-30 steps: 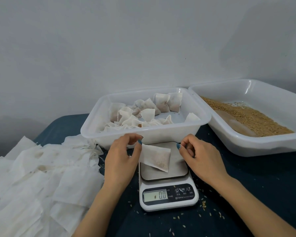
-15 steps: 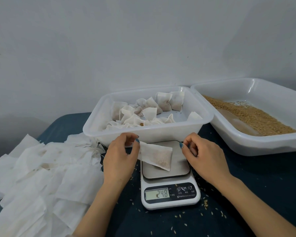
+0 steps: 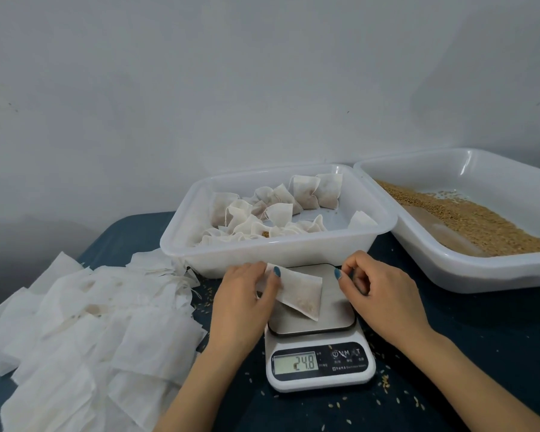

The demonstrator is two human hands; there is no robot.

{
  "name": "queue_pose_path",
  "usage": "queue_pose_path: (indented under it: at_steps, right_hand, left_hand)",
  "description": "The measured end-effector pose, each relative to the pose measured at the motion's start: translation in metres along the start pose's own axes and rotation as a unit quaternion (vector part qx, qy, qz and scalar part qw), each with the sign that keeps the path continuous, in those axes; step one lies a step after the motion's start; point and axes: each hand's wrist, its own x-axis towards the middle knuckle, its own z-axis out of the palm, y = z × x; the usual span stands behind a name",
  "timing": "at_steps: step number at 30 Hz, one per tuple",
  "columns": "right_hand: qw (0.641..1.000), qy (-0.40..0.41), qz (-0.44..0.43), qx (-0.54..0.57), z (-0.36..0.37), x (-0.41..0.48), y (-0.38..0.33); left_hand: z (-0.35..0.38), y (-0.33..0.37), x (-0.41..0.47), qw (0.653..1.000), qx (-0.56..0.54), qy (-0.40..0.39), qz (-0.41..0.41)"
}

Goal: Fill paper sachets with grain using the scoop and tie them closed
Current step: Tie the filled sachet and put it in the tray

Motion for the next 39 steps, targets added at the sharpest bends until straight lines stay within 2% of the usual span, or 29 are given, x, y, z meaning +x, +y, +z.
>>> queue_pose_path:
  at_steps: [6, 15, 20, 22, 26, 29, 36, 39]
  right_hand:
    - [1.0, 0.001, 0.003, 0.0, 0.0, 0.0, -0.001]
    - [1.0, 0.006, -0.001, -0.002, -0.001, 0.0, -0.003]
    - [1.0, 0.003, -0.002, -0.004, -0.001, -0.001, -0.003]
    - [1.0, -0.001, -0.003, -0.01, -0.001, 0.0, -0.003]
    - [1.0, -0.008, -0.006, -0.018, -0.001, -0.001, -0.003]
    - [1.0, -0.006, -0.009, -0.017, -0.001, -0.001, -0.003]
    - [0.999, -0.018, -0.011, -0.031, 0.001, -0.001, -0.001]
    - [1.0, -0.009, -0.005, -0.026, -0.001, 0.0, 0.001]
  left_hand:
    - [-0.011, 0.014, 0.006, 0.991, -0.125, 0.045, 0.014]
    - [-0.059, 0.004, 0.061, 0.953, -0.203, 0.197, -0.107]
    - [-0.059, -0.015, 0.098, 0.927, -0.231, 0.243, -0.169]
    - [-0.056, -0.023, 0.109, 0.926, -0.208, 0.234, -0.21]
    - [-0.049, -0.039, 0.119, 0.935, -0.147, 0.158, -0.281]
    - [-0.052, -0.043, 0.121, 0.94, -0.107, 0.123, -0.3]
    - [-0.059, -0.027, 0.134, 0.919, -0.248, 0.15, -0.266]
    - [-0.061, -0.027, 0.14, 0.922, -0.226, 0.128, -0.287]
